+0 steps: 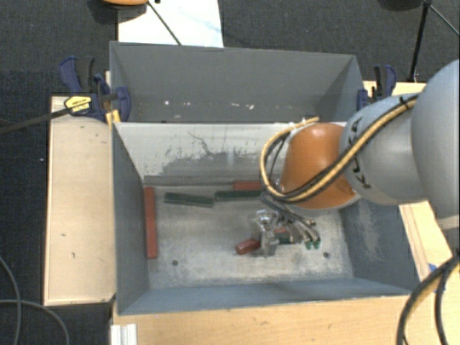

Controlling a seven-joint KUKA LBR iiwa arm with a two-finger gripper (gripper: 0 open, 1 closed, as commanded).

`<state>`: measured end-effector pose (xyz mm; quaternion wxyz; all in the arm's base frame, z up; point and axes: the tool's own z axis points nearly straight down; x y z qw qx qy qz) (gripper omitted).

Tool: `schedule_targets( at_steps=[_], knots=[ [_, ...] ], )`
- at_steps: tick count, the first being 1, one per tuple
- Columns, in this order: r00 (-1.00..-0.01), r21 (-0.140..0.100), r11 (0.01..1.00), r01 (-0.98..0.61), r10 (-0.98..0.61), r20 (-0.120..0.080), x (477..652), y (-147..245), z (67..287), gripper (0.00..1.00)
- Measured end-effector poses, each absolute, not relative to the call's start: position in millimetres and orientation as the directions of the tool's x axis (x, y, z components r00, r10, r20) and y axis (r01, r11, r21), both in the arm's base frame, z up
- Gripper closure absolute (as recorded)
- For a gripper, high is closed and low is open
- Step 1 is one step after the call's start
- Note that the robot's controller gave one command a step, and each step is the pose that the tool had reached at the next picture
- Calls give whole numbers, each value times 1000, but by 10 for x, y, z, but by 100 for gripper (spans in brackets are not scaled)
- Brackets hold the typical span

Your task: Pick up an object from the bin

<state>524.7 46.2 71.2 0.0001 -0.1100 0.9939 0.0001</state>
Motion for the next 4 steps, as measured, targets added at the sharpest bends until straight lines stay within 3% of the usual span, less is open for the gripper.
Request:
schedule_targets(
  at_steps=[2,4],
  knots=[
    [-976,1,976,-219,-219,3,5235,462,885,100],
    [-976,1,976,-220,-220,7,5225,463,1263,100]
  ],
)
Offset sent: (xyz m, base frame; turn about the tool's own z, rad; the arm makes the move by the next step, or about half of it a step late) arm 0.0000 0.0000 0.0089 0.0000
